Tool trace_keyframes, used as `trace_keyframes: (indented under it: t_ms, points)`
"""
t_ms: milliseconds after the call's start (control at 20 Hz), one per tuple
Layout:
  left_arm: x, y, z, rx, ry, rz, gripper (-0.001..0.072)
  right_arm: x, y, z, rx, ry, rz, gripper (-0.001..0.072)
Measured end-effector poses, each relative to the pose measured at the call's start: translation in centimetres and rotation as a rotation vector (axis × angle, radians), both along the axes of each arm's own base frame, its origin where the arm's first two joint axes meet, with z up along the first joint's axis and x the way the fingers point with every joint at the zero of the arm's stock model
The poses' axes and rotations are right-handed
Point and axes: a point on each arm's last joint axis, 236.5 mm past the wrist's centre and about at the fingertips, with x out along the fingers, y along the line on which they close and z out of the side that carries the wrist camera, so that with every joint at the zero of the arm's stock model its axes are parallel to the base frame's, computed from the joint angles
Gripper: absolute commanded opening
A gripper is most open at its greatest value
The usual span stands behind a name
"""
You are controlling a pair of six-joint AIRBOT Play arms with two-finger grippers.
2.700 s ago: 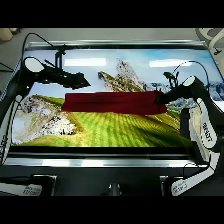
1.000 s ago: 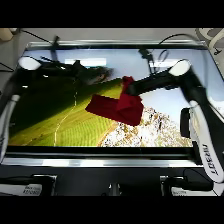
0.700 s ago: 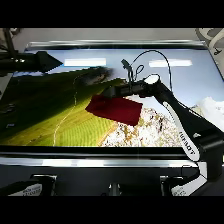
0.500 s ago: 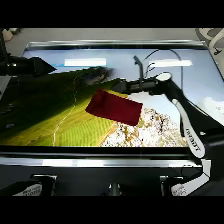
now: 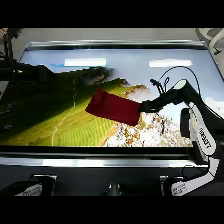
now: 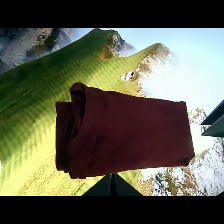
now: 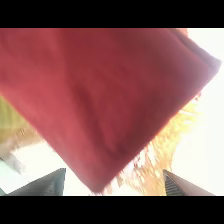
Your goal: Fold the shirts.
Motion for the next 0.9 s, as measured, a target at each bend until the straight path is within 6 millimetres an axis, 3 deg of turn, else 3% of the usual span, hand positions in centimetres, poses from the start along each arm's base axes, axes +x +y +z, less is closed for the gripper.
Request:
trace_keyframes:
  t_ms: [200,250,300,350,450,550,650,800,900]
  points:
    - [0.0,-0.3,-0.1,0.002,-0.002,-0.006,0.0027,0.5,0.8,-1.9,0.028,0.038,-0.088,0.0593]
    - [0.0,-0.4,-0.1,0.000,-0.002,-0.005,0.0027,0.6,1.4,-2.2,0.031,0.039,-0.096,0.0465]
    - [0.0,-0.5,-0.1,-0.002,-0.002,-0.003,0.0026,0.6,2.0,-2.4,0.030,0.038,-0.098,0.0181]
    - [0.1,-0.5,0.0,-0.004,-0.006,0.001,0.0026,0.8,2.6,-2.5,0.034,0.031,-0.101,0.0015]
    - [0.3,-0.4,0.1,-0.008,-0.010,0.009,0.0027,1.1,3.9,-1.9,0.068,0.017,-0.094,0.0014]
    - [0.4,-0.5,0.2,-0.011,-0.015,0.013,0.0027,2.9,4.7,0.8,0.150,-0.066,-0.083,0.0013]
    - [0.7,-0.4,0.3,-0.013,-0.025,0.020,0.0027,5.1,3.8,5.1,0.210,-0.170,-0.076,0.0014]
    - [1.6,-0.3,0.7,-0.021,-0.053,0.042,0.0027,7.6,-0.7,13.1,0.216,-0.338,-0.087,0.0014]
    - [2.2,-0.2,0.4,-0.026,-0.060,0.056,0.0027,8.1,-5.5,17.6,0.148,-0.418,-0.125,0.0014]
